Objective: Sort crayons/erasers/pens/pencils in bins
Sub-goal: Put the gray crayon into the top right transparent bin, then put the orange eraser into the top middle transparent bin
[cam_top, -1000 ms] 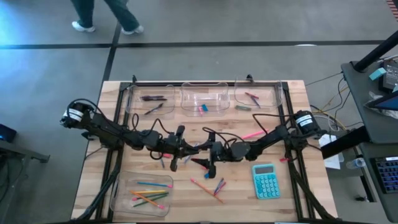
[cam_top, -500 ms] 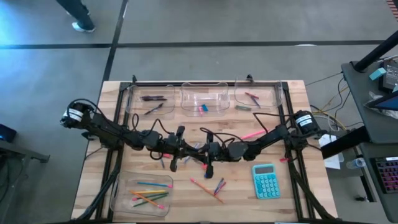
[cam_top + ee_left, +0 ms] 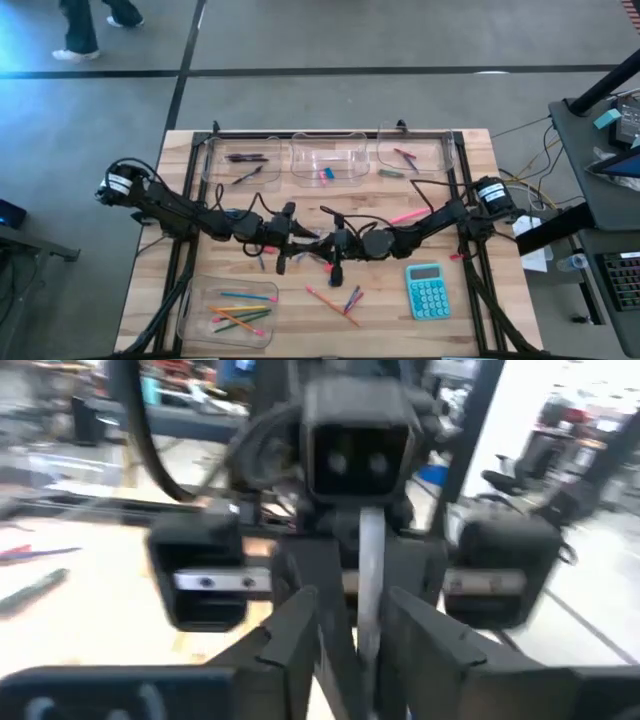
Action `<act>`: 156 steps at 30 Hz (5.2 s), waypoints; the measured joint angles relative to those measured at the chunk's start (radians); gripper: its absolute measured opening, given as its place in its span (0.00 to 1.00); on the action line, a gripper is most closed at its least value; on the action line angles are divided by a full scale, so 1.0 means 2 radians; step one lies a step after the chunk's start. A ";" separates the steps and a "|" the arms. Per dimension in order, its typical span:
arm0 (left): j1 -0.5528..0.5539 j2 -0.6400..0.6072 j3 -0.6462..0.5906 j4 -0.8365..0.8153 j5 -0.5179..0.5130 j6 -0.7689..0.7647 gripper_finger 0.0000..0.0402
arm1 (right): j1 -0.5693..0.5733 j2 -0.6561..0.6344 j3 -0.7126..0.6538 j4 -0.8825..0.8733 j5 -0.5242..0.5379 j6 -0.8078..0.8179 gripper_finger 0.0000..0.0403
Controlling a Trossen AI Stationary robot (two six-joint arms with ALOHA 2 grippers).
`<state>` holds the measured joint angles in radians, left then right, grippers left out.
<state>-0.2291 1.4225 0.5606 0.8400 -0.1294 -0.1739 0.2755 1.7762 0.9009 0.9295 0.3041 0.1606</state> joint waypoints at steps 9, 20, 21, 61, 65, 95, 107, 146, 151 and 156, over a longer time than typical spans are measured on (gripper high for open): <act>0.000 -0.069 -0.002 -0.068 -0.036 0.003 0.36 | -0.018 -0.115 0.000 -0.303 0.146 0.007 0.04; 0.000 -0.081 -0.003 -0.095 -0.036 0.002 0.37 | -0.227 -0.292 -0.003 -0.758 0.190 0.096 0.03; 0.000 -0.079 -0.003 -0.095 -0.037 0.000 0.37 | -0.258 -0.296 -0.003 -0.774 0.163 0.097 0.03; 0.000 -0.066 -0.002 -0.099 -0.046 -0.001 0.37 | -0.495 -0.255 0.038 -0.843 0.023 -0.004 0.20; 0.000 -0.066 -0.002 -0.100 -0.046 -0.001 0.37 | -0.493 -0.306 0.067 -0.870 -0.028 0.017 0.26; 0.001 -0.078 0.147 -0.563 -0.045 -0.089 0.36 | -0.082 -0.413 -0.060 -0.516 -0.141 0.073 0.33; 0.000 -0.079 0.187 -0.700 -0.020 -0.109 0.36 | -0.037 -0.366 -0.060 -0.513 -0.139 0.119 0.39; 0.000 -0.056 0.043 -0.675 0.000 -0.083 0.36 | 0.022 -0.164 0.005 -0.422 -0.216 0.069 0.95; 0.001 -0.023 0.037 -0.658 -0.008 -0.061 0.36 | 0.022 -0.164 0.005 -0.415 -0.216 0.065 0.95; 0.005 0.005 0.042 -0.657 -0.018 -0.049 0.36 | 0.022 -0.164 0.005 -0.406 -0.216 0.063 0.95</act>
<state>-0.2182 1.4327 0.6441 -0.4731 -0.1661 -0.2719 0.3187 1.4479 0.9115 0.1166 -0.1276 0.2874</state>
